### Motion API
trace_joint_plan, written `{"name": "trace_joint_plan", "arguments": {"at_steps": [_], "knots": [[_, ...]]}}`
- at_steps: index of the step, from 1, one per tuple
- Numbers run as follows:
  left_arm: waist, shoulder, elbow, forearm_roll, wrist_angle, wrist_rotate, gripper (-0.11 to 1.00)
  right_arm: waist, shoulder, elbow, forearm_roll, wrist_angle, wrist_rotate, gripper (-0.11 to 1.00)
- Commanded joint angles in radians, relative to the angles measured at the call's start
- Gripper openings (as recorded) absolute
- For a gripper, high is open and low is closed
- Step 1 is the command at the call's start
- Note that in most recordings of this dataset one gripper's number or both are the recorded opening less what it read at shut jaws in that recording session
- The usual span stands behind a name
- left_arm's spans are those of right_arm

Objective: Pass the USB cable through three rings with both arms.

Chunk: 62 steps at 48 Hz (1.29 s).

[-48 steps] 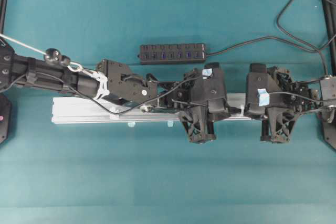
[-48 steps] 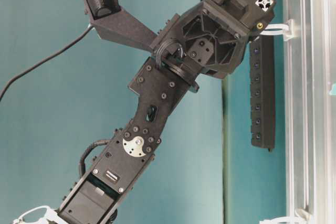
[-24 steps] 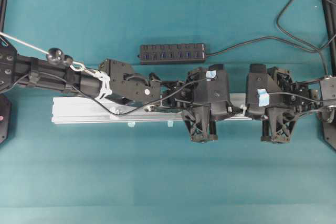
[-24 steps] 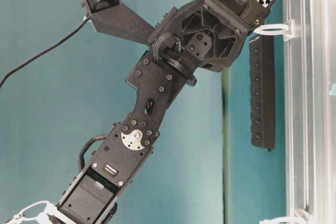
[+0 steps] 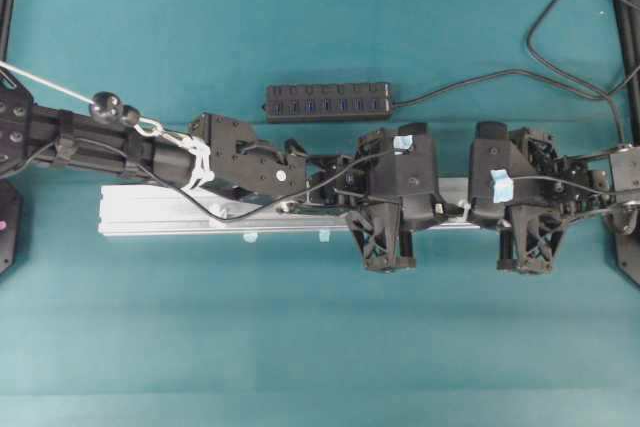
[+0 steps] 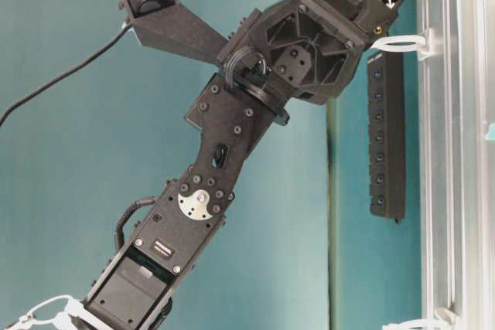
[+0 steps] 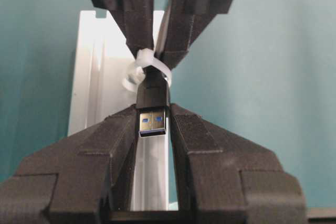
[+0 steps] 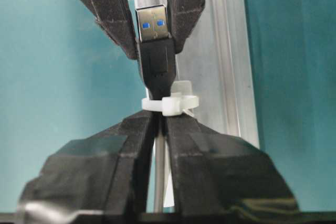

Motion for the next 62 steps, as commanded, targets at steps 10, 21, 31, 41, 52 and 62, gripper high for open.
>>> {"name": "trace_joint_plan", "arguments": {"at_steps": [10, 21, 31, 41, 52, 62], "knots": [[-0.005, -0.014, -0.012, 0.003, -0.006, 0.003, 0.23, 0.003, -0.012, -0.011, 0.002, -0.003, 0.057, 0.32], [-0.005, -0.025, -0.002, 0.003, -0.006, 0.003, 0.23, 0.000, -0.066, -0.008, -0.002, 0.005, 0.055, 0.83], [-0.005, -0.055, 0.031, 0.003, -0.006, 0.003, 0.23, -0.012, -0.137, 0.002, -0.003, 0.023, 0.055, 0.78], [-0.006, -0.086, 0.067, 0.003, -0.005, 0.005, 0.23, -0.021, -0.173, 0.015, -0.005, 0.037, 0.054, 0.77], [-0.006, -0.117, 0.081, 0.003, -0.005, 0.006, 0.23, -0.021, -0.152, 0.008, -0.012, 0.018, 0.048, 0.75], [-0.006, -0.135, 0.081, 0.002, 0.014, 0.012, 0.23, -0.021, -0.106, -0.023, -0.012, -0.020, 0.041, 0.66]]}}
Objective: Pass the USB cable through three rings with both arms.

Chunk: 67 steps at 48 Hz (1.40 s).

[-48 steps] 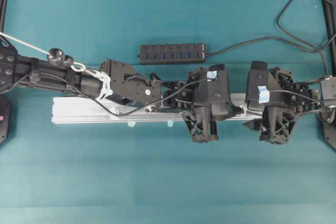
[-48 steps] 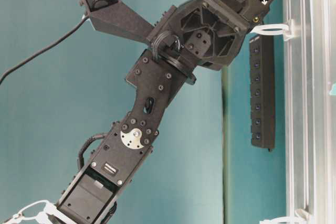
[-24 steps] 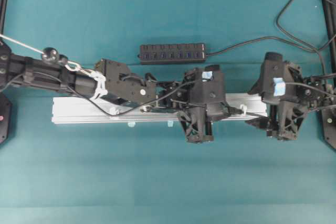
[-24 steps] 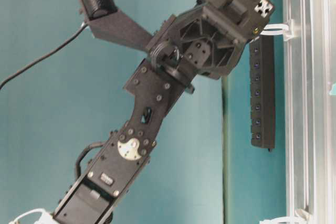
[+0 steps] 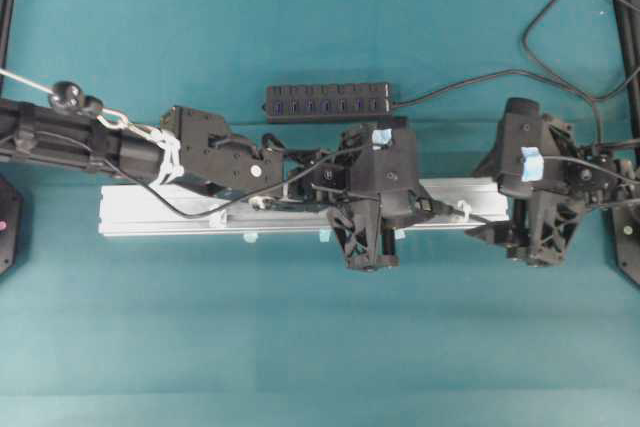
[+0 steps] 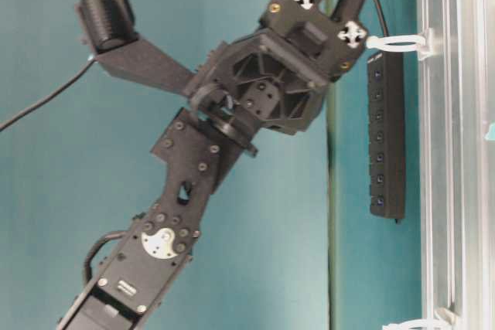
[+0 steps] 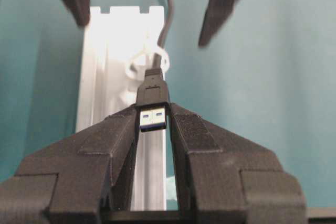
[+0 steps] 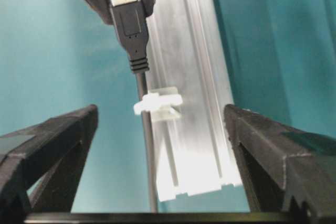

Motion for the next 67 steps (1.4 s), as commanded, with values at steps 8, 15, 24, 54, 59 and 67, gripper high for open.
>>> {"name": "trace_joint_plan", "arguments": {"at_steps": [8, 15, 24, 54, 59, 67], "knots": [[-0.006, -0.034, -0.003, 0.003, 0.051, 0.063, 0.23, -0.003, 0.048, -0.051, -0.003, -0.072, -0.005, 0.66], [-0.006, -0.040, -0.002, 0.003, 0.058, 0.091, 0.23, -0.003, 0.081, -0.055, -0.003, -0.097, -0.003, 0.63], [-0.005, -0.044, -0.002, 0.003, 0.058, 0.092, 0.23, 0.000, 0.107, -0.066, -0.003, -0.107, -0.005, 0.48], [-0.003, -0.057, 0.011, 0.003, 0.058, 0.094, 0.23, 0.000, 0.133, -0.077, -0.003, -0.138, -0.005, -0.04], [-0.003, -0.064, 0.023, 0.003, 0.058, 0.095, 0.23, 0.000, 0.144, -0.087, -0.003, -0.137, -0.006, -0.05], [-0.003, -0.075, 0.043, 0.003, 0.055, 0.094, 0.23, 0.000, 0.161, -0.106, -0.005, -0.132, -0.025, -0.05]]}}
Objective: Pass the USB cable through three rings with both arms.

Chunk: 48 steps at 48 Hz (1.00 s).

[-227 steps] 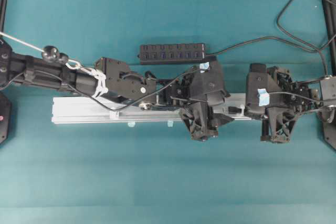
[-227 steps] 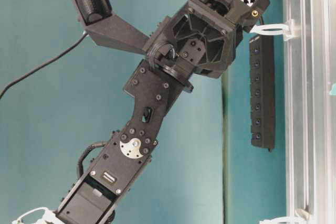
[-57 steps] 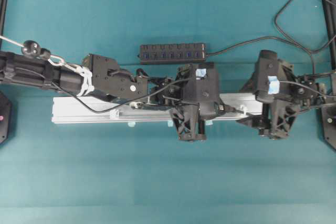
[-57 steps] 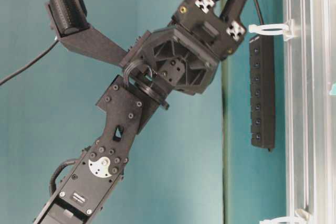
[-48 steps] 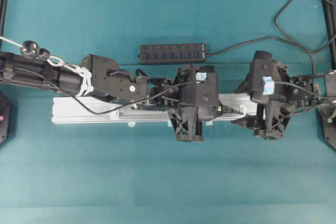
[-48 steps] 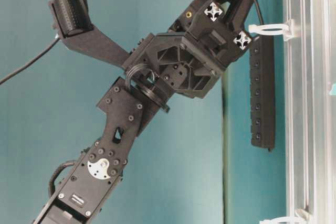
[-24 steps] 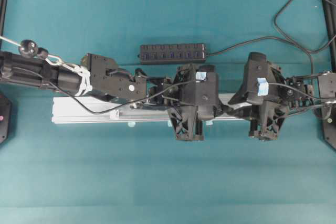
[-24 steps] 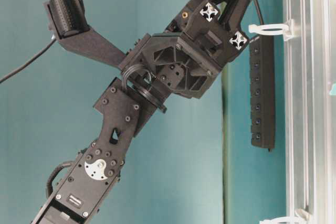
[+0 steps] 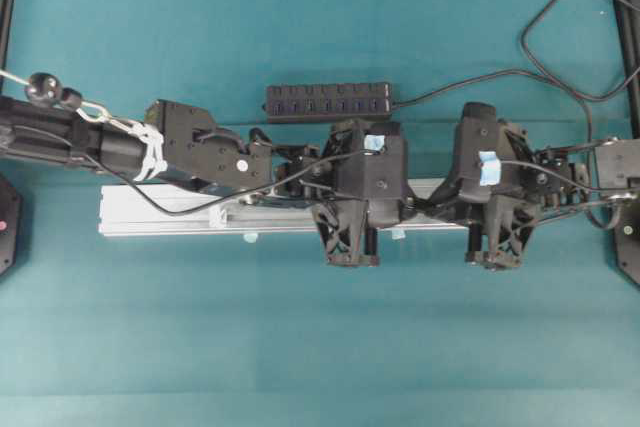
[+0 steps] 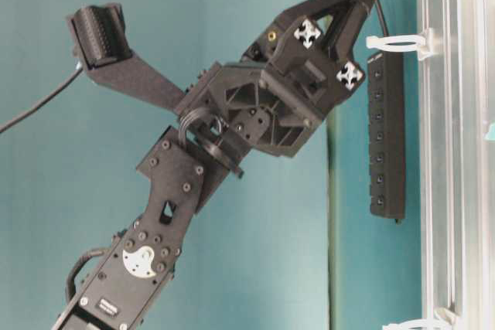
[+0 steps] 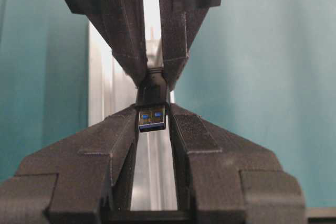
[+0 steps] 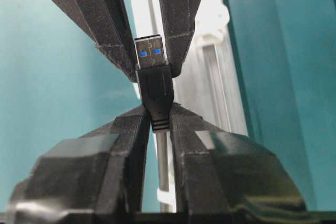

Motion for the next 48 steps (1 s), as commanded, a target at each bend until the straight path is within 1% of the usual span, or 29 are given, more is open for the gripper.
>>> {"name": "trace_joint_plan", "arguments": {"at_steps": [1, 13, 24, 26, 33, 37, 39, 48], "knots": [[-0.005, -0.031, -0.003, 0.003, -0.008, 0.000, 0.23, -0.003, 0.003, -0.023, -0.003, -0.002, -0.017, -0.05], [-0.005, -0.035, 0.002, 0.003, -0.017, -0.012, 0.23, -0.005, 0.012, -0.031, -0.003, 0.021, -0.031, -0.05], [-0.006, -0.046, 0.015, 0.002, -0.043, -0.015, 0.24, -0.005, 0.026, -0.046, -0.017, 0.092, -0.032, -0.05], [-0.006, -0.051, 0.020, 0.003, -0.044, -0.015, 0.30, -0.005, 0.029, -0.052, -0.020, 0.101, -0.032, -0.05], [-0.011, -0.083, 0.052, 0.003, -0.043, -0.018, 0.75, -0.005, 0.043, -0.064, -0.040, 0.120, -0.031, -0.05], [-0.011, -0.117, 0.078, 0.003, -0.043, -0.020, 0.93, -0.008, 0.051, -0.071, -0.046, 0.132, -0.031, -0.05], [-0.012, -0.135, 0.094, 0.003, -0.043, -0.025, 0.95, -0.011, 0.058, -0.075, -0.048, 0.135, -0.031, -0.05], [-0.011, -0.225, 0.183, 0.003, -0.040, -0.064, 0.92, -0.025, 0.081, -0.091, -0.048, 0.137, -0.031, -0.05]]}}
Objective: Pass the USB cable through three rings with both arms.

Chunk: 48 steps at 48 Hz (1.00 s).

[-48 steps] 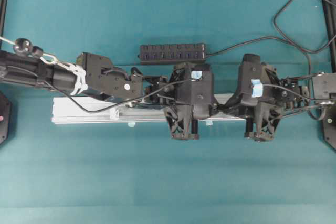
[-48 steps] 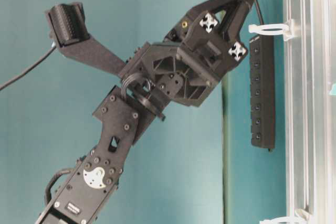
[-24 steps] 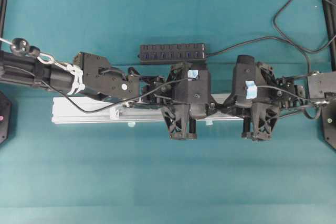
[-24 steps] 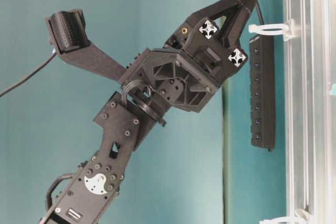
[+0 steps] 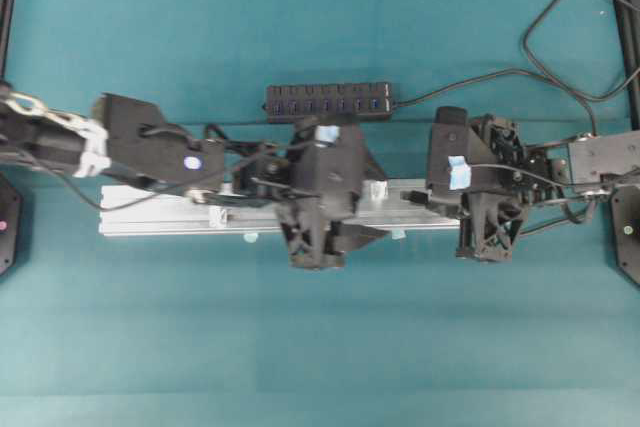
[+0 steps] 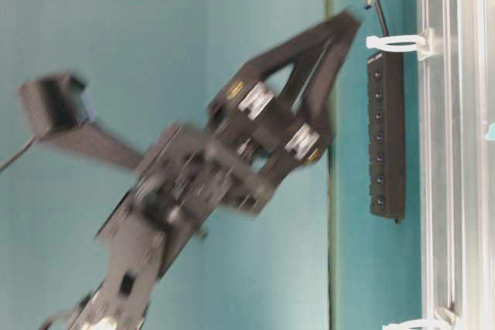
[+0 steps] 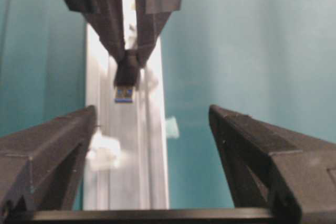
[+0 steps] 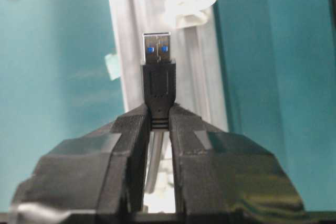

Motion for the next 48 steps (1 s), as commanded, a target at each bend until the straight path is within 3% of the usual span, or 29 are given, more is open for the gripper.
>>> {"name": "trace_joint_plan", "arguments": {"at_steps": [1, 14, 35, 48], "knots": [[-0.002, -0.069, 0.035, 0.002, -0.006, -0.015, 0.91, -0.009, 0.009, -0.023, -0.005, -0.002, -0.006, -0.05], [-0.006, -0.178, 0.152, 0.002, -0.006, -0.092, 0.91, -0.017, 0.091, -0.081, -0.021, 0.066, -0.005, -0.05], [-0.008, -0.232, 0.201, 0.002, -0.006, -0.097, 0.91, -0.052, 0.130, -0.118, -0.067, 0.080, -0.008, -0.05], [-0.006, -0.238, 0.201, 0.002, -0.012, -0.097, 0.90, -0.052, 0.141, -0.120, -0.067, 0.071, -0.009, -0.05]]}}
